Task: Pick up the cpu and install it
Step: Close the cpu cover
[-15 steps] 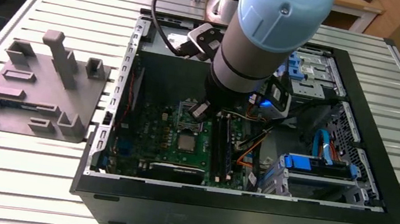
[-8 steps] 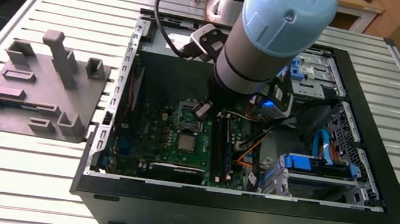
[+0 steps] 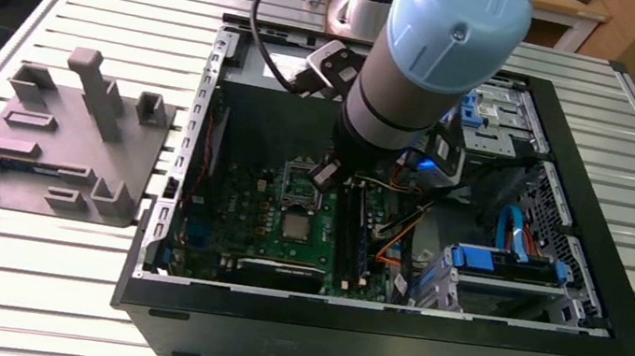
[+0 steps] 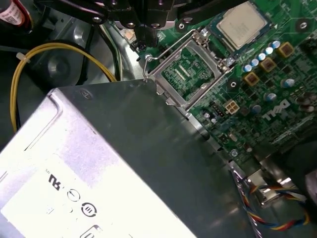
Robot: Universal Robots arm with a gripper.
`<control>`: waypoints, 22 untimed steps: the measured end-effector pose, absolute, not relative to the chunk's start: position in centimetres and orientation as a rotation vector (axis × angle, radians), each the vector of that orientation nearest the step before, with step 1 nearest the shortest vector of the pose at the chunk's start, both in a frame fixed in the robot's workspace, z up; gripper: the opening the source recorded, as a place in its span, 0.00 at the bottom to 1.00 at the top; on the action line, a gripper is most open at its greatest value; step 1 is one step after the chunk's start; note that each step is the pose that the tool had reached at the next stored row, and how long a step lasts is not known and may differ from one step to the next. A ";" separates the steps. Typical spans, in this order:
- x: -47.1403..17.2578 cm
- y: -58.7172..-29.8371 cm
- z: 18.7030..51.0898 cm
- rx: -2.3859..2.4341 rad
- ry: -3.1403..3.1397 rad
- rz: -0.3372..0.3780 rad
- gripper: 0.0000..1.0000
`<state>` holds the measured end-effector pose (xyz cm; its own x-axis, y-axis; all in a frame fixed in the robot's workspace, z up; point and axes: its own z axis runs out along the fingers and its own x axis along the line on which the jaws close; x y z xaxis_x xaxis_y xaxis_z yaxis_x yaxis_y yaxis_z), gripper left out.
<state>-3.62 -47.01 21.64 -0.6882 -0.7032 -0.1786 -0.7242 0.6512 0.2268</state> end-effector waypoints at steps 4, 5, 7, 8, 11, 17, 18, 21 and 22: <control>-3.6 -47.0 21.5 -1.231 2.775 0.442 0.10; -3.6 -47.0 21.5 -1.254 2.767 0.443 0.10; -3.5 -47.0 21.5 -1.276 2.757 0.449 0.10; -3.4 -47.0 21.5 -1.275 2.752 0.459 0.10; -3.2 -46.9 21.4 -1.269 2.736 0.494 0.10; -3.2 -46.6 20.8 -1.268 2.733 0.502 0.10; -3.2 -46.5 20.7 -1.268 2.733 0.502 0.10; -3.2 -46.3 20.5 -1.268 2.732 0.502 0.10; -3.2 -46.1 20.4 -1.268 2.732 0.502 0.10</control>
